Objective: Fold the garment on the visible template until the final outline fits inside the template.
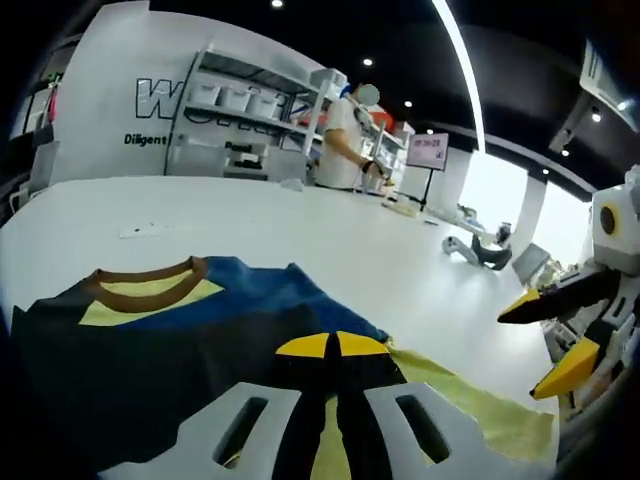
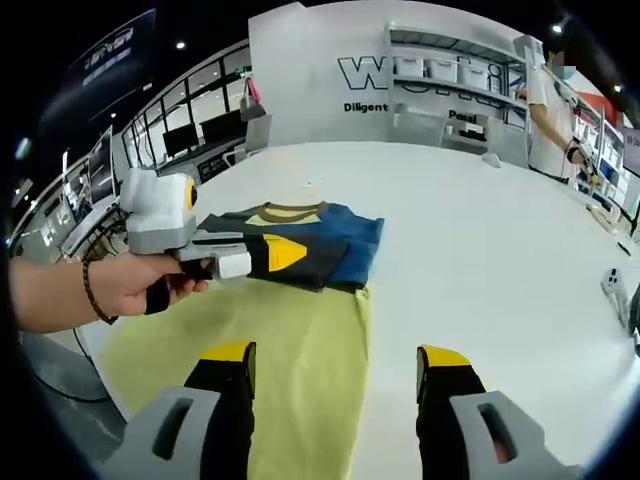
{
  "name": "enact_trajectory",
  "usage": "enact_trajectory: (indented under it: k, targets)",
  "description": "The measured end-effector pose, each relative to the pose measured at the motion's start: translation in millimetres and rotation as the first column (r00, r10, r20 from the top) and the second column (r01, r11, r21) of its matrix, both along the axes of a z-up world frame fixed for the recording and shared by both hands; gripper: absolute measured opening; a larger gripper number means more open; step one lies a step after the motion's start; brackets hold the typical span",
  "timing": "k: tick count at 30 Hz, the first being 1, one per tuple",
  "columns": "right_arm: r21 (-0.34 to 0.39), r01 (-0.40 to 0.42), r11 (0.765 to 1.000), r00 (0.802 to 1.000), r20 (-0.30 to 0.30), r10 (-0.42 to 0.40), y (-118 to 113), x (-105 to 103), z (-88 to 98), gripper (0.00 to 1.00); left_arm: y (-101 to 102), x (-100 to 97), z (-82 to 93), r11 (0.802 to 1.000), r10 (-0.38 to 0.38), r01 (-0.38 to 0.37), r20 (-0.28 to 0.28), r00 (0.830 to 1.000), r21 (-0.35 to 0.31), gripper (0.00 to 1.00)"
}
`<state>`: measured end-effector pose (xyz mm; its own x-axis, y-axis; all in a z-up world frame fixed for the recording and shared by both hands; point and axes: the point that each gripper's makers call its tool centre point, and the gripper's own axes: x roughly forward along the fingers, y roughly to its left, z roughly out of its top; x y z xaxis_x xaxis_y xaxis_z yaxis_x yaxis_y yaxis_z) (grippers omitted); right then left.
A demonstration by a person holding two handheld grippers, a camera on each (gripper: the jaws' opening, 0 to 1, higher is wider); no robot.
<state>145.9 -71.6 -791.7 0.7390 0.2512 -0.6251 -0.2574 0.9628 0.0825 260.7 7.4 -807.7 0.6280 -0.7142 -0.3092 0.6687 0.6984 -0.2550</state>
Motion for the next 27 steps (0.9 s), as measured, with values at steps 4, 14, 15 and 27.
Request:
enact_trajectory:
  k: [4, 14, 15, 27]
  targets:
    - [0.006, -0.008, 1.0, 1.0, 0.016, 0.008, 4.4, 8.2, 4.9, 0.62, 14.3, 2.0, 13.1, 1.0, 0.019, -0.019, 0.041, 0.999, 0.008, 0.0]
    - [0.001, -0.042, 0.999, 0.998, 0.043, 0.042, 14.8, 29.5, 10.7, 0.62, 58.5, 8.8, 32.1, 0.996, 0.069, -0.075, 0.102, 0.992, 0.054, 0.0]
    - [0.002, -0.045, 0.999, 0.998, 0.044, 0.045, 15.5, 31.2, 11.0, 0.61, 61.0, 8.4, 32.8, 0.995, 0.069, -0.076, 0.107, 0.992, 0.063, 0.0]
    - [0.001, -0.085, 0.996, 0.993, 0.081, 0.084, 28.8, 61.9, 13.5, 0.58, 91.7, 0.6, 34.6, 0.984, 0.083, -0.098, 0.106, 0.991, 0.146, 0.0]
